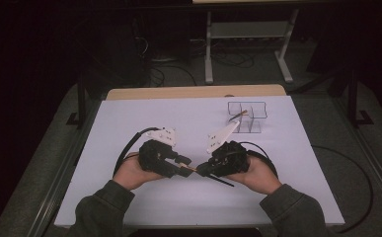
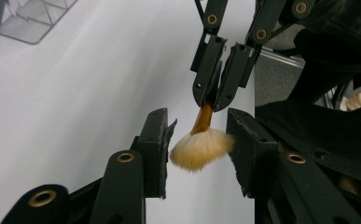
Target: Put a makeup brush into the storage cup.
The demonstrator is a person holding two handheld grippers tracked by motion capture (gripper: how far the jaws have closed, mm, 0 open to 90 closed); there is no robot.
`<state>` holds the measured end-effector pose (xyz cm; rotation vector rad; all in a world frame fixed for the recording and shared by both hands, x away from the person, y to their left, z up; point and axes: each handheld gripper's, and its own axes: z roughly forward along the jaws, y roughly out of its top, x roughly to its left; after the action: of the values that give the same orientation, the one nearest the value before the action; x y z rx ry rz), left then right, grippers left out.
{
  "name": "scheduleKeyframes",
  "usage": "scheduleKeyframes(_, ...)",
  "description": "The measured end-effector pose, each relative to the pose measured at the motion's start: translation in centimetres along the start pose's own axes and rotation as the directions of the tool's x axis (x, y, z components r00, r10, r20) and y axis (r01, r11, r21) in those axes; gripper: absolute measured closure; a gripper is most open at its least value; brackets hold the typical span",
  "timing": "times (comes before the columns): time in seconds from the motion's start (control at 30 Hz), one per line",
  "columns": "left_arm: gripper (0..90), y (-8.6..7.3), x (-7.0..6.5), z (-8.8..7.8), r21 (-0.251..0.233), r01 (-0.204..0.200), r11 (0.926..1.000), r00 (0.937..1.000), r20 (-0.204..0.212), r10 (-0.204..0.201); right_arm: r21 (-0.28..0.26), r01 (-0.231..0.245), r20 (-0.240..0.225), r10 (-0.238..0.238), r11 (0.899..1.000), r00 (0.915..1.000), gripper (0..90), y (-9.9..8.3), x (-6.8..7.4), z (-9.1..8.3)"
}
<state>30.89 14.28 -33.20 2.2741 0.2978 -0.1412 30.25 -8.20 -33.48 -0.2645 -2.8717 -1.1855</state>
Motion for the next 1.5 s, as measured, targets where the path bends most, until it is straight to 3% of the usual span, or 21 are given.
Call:
scheduleKeyframes(0.37, 68.1, -0.09, -0.12, 0.04, 0.01, -0.021, 0.9997, 0.9994, 0.027, 0.021, 0.004, 0.007, -0.027, -0.007, 1.0, 0.9996, 83.5, 0.05, 0.08, 0.04)
scheduleKeyframes(0.93, 79.5, -0.19, -0.23, -0.06, 0.012, -0.053, 0.9985, 0.998, 0.036, 0.052, 0.01, 0.019, -0.038, -0.018, 1.0, 0.9991, 83.5, 0.16, 0.18, 0.2)
scheduleKeyframes(1.5, 83.9, 0.45, -0.54, -0.31, 0.039, -0.082, 0.9959, 0.9951, 0.058, 0.08, 0.008, 0.053, -0.052, -0.052, 0.999, 0.9973, 81.2, 0.32, 0.33, 0.31)
